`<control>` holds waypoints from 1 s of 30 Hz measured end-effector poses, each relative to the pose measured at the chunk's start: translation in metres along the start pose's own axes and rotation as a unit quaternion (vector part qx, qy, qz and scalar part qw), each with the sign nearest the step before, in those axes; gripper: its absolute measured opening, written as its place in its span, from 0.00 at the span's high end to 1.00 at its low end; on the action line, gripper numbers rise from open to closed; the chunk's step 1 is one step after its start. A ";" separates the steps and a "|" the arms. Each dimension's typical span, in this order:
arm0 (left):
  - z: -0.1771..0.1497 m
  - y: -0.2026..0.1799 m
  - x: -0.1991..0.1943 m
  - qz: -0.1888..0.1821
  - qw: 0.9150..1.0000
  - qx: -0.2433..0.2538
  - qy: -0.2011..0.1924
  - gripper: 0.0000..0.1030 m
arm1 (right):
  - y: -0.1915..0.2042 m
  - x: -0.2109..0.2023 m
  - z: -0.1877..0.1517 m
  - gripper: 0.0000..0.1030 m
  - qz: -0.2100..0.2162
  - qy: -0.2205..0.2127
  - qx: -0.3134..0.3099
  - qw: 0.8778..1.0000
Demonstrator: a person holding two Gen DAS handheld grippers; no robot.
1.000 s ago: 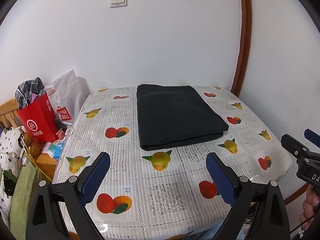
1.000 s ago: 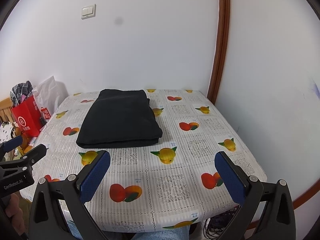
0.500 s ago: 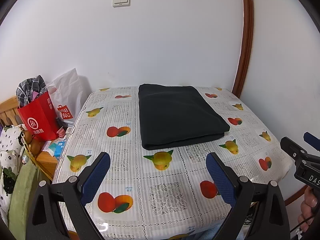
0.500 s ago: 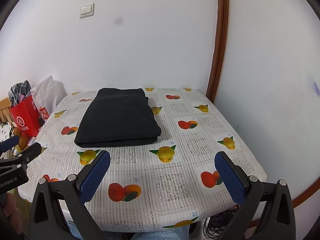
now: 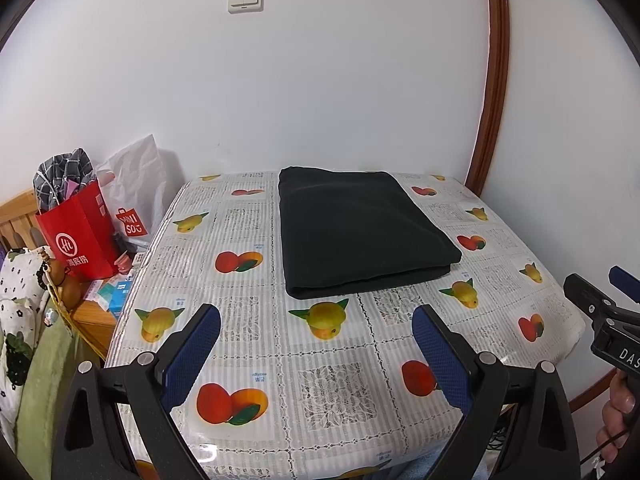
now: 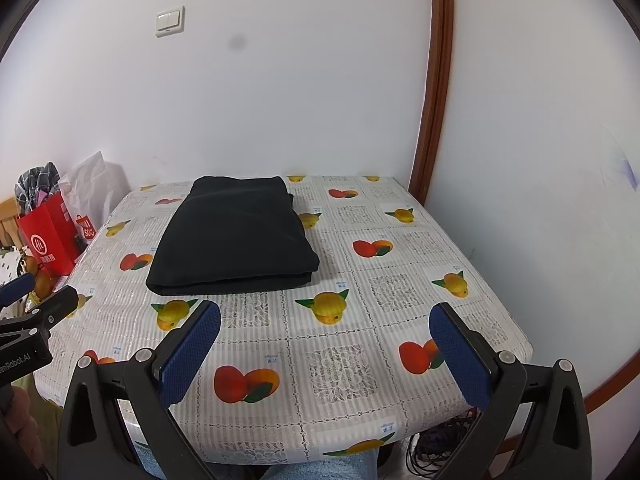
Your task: Fold small clothes
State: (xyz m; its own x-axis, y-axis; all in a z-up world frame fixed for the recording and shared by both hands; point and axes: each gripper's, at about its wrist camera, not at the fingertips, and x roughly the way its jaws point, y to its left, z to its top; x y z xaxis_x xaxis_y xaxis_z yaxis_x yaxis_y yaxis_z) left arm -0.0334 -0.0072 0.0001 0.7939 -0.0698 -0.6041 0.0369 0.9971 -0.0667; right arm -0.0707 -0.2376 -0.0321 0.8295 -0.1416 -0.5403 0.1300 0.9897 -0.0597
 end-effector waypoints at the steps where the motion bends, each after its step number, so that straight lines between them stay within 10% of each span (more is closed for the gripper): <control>1: 0.000 0.001 0.000 -0.001 1.000 0.000 0.000 0.06 | 0.000 0.000 0.000 0.00 0.000 0.000 0.001 1.000; 30: 0.000 -0.003 0.001 -0.007 1.000 0.003 0.003 0.06 | -0.003 0.000 0.000 0.00 0.000 0.002 0.007 1.000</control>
State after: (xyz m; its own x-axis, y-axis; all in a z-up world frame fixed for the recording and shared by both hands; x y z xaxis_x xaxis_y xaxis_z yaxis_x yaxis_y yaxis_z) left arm -0.0327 -0.0098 -0.0009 0.7895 -0.0847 -0.6079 0.0520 0.9961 -0.0712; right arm -0.0707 -0.2410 -0.0316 0.8270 -0.1423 -0.5439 0.1388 0.9892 -0.0479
